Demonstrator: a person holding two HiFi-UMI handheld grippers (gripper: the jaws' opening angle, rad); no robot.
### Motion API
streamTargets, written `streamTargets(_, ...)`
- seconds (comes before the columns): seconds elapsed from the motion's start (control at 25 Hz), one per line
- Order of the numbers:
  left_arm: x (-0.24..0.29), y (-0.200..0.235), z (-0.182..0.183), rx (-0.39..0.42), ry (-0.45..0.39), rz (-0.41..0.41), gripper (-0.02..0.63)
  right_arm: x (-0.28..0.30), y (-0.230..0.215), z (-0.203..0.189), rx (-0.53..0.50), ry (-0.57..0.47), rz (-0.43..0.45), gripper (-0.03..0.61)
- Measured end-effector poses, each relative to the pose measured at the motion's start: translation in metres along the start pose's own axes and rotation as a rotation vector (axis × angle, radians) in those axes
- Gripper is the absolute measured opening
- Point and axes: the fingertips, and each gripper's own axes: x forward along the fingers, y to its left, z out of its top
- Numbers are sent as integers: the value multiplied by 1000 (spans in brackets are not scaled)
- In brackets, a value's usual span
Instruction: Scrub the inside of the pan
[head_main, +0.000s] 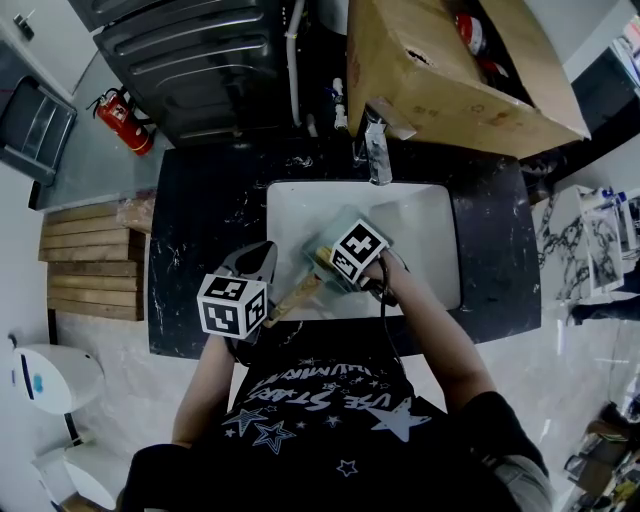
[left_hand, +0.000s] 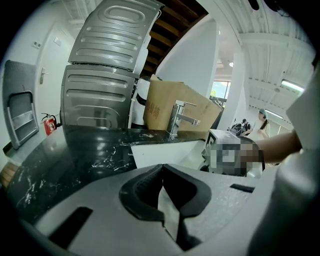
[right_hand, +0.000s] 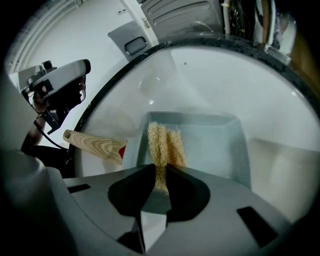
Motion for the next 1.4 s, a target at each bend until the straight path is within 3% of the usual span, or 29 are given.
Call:
streamTargets(0.2,1,1,0,-3,1,3,8,-15,-37,-5,35,-54,-132,67)
streamTargets(0.68,1,-2,-2,13,20,-11,9,-22,-115,-21,146,-50,-314,67)
streamTargets(1.12,2,-3,-5,11,29,-9,9,1,-116,-31,165,55,-294,67)
streamTargets(1.4,1,-5,-4,15,25,-9,8,-1,-103,-37,192,82,-238,67)
